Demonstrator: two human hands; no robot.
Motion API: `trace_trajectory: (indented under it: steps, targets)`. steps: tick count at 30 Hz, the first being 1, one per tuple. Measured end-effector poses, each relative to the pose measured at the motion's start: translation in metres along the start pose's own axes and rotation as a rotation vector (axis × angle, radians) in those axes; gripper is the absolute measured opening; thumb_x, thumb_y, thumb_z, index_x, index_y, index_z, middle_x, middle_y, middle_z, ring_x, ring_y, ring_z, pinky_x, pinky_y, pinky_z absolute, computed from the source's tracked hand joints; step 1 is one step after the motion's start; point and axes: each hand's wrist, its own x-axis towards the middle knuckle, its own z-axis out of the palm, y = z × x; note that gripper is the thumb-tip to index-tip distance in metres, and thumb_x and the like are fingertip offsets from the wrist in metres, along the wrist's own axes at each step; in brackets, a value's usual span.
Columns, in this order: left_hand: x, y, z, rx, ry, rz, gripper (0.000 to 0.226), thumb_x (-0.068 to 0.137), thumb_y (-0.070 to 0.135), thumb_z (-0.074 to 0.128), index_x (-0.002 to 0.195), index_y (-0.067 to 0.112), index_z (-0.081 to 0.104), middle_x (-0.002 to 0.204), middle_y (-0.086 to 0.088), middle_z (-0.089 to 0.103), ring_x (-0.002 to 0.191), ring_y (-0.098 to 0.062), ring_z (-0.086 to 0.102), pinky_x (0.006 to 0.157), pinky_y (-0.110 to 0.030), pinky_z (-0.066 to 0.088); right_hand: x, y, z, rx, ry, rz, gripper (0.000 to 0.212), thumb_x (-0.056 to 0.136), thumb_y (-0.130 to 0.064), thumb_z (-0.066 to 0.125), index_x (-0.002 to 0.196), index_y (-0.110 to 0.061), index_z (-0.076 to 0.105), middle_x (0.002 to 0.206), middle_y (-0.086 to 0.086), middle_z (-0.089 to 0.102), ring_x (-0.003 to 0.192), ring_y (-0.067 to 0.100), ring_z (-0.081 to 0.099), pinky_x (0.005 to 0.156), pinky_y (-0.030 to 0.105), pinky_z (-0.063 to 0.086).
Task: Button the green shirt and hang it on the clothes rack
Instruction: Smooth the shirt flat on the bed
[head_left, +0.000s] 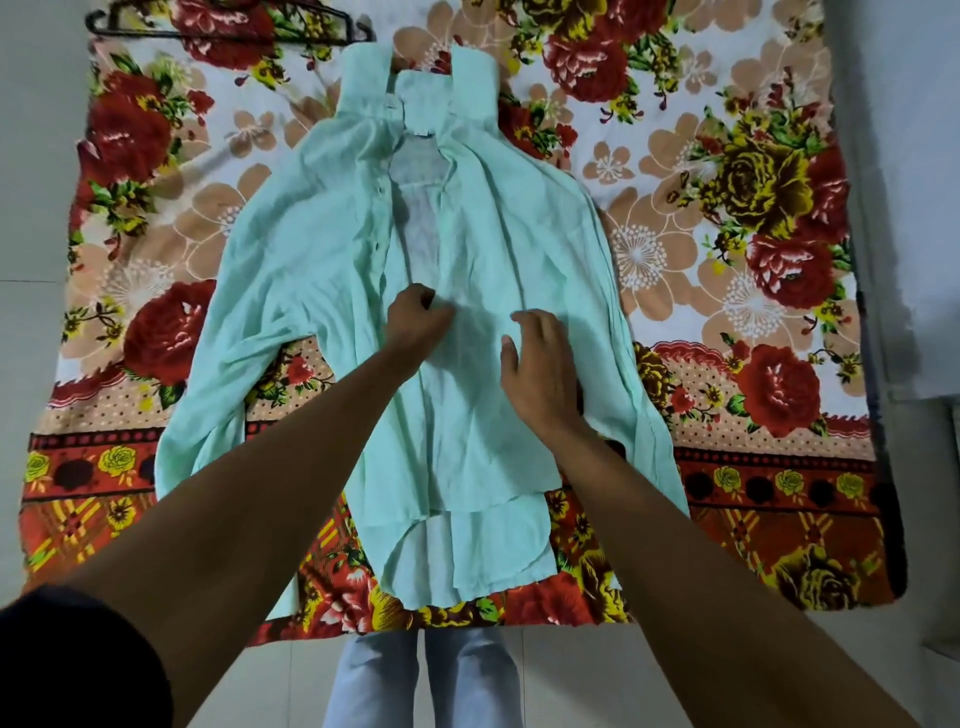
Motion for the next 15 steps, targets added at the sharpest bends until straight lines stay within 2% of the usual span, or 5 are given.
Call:
trace_trajectory:
  steps: [3, 6, 8, 12, 15]
  targets:
    - [-0.003, 0.001, -0.003, -0.139, -0.042, -0.032, 0.032, 0.085, 0.033, 0.076, 0.104, 0.011, 0.063, 0.094, 0.002, 0.063, 0.084, -0.016, 0.062, 0.066, -0.026, 0.048, 0.045, -0.012, 0.014, -0.068, -0.136, -0.175, 0.042, 0.1, -0.013, 0.051, 0.141, -0.004, 0.051, 0.148, 0.017, 0.049, 0.137, 0.033, 0.047, 0.109, 0.043, 0.043]
    - [-0.018, -0.018, -0.007, -0.177, -0.102, -0.073, 0.033, 0.075, 0.037, 0.082, 0.089, 0.01, 0.071, 0.084, -0.005, 0.074, 0.081, -0.026, 0.072, 0.07, -0.037, 0.061, 0.083, -0.016, 0.024, -0.117, -0.482, -0.134, 0.056, 0.1, -0.018, 0.05, 0.154, -0.011, 0.036, 0.16, 0.013, 0.035, 0.147, 0.029, 0.036, 0.116, 0.045, 0.037]
    - [-0.042, -0.035, -0.006, -0.179, -0.152, -0.091, 0.037, 0.075, 0.038, 0.084, 0.081, 0.005, 0.068, 0.077, -0.009, 0.072, 0.071, -0.028, 0.071, 0.064, -0.039, 0.06, 0.089, -0.014, 0.032, -0.201, -0.645, -0.136, 0.06, 0.099, -0.021, 0.054, 0.156, -0.013, 0.034, 0.167, 0.01, 0.021, 0.152, 0.026, 0.027, 0.119, 0.042, 0.034]
    - [-0.096, -0.051, -0.006, -0.368, -0.137, -0.124, 0.032, 0.093, 0.034, 0.073, 0.085, 0.005, 0.063, 0.077, -0.016, 0.067, 0.068, -0.021, 0.063, 0.057, -0.031, 0.05, 0.087, -0.014, 0.033, -0.25, -0.715, -0.161, 0.075, 0.097, -0.024, 0.061, 0.16, -0.014, 0.022, 0.17, 0.011, 0.002, 0.158, 0.026, 0.007, 0.123, 0.039, 0.025]
    - [-0.12, -0.054, -0.01, -0.462, -0.103, -0.148, 0.023, 0.1, 0.028, 0.065, 0.087, 0.01, 0.057, 0.073, -0.005, 0.069, 0.058, -0.009, 0.065, 0.054, -0.023, 0.051, 0.088, -0.008, 0.027, -0.224, -0.736, -0.17, 0.076, 0.095, -0.027, 0.064, 0.159, -0.014, 0.026, 0.17, 0.014, 0.008, 0.157, 0.028, 0.011, 0.125, 0.041, 0.021]
